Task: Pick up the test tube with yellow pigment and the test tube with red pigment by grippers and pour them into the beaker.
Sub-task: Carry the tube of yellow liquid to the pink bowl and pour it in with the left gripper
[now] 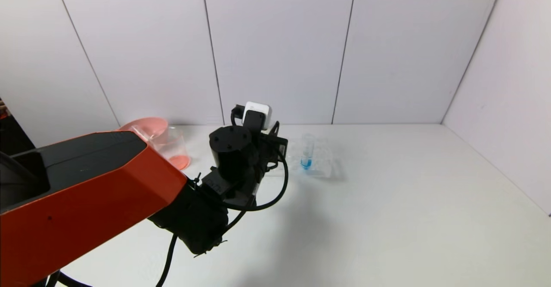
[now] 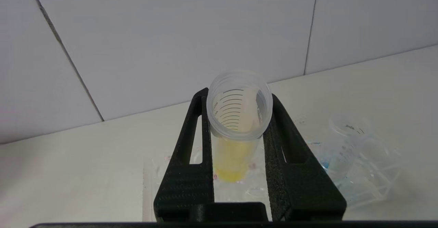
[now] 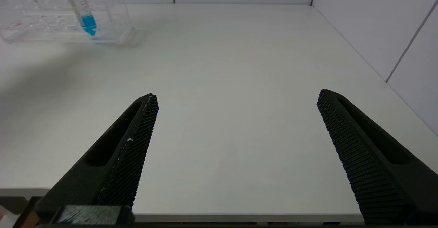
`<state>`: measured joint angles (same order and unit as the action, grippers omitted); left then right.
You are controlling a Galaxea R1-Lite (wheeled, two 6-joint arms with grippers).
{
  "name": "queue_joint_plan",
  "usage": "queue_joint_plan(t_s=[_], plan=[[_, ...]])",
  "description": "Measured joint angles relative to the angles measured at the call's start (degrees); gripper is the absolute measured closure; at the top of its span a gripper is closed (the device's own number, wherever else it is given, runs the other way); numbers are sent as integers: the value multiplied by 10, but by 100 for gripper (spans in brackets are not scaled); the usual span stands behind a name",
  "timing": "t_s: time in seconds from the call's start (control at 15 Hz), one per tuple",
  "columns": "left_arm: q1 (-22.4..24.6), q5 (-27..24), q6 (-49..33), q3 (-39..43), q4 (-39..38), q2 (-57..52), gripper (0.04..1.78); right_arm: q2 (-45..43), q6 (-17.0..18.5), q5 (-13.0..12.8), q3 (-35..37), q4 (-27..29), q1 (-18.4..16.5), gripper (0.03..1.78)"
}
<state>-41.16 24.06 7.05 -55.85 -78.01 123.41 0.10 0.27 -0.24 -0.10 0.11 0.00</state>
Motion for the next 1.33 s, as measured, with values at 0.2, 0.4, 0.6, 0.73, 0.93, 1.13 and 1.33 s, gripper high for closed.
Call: queue_joint_plan(t_s=[0.2,0.4,0.6,0.73,0.93,1.13,1.33], plan=[[-1,-1,9,4,0,-15,138,0,0,0,0,0,0,11],[0,-1,18,11,5,-42,138,0,0,0,0,0,0,11],[4,0,18,16,40,-79,138,0,0,0,0,0,0,11],[11,0,18,17,63,-106,138,0,0,0,0,0,0,11],[35,-1,17,20,94,-143,138,0,0,0,0,0,0,11],[72,-6,14,21,144,-179,138,0,0,0,0,0,0,11],[126,-46,12,20,154,-200,138,0,0,0,0,0,0,11]])
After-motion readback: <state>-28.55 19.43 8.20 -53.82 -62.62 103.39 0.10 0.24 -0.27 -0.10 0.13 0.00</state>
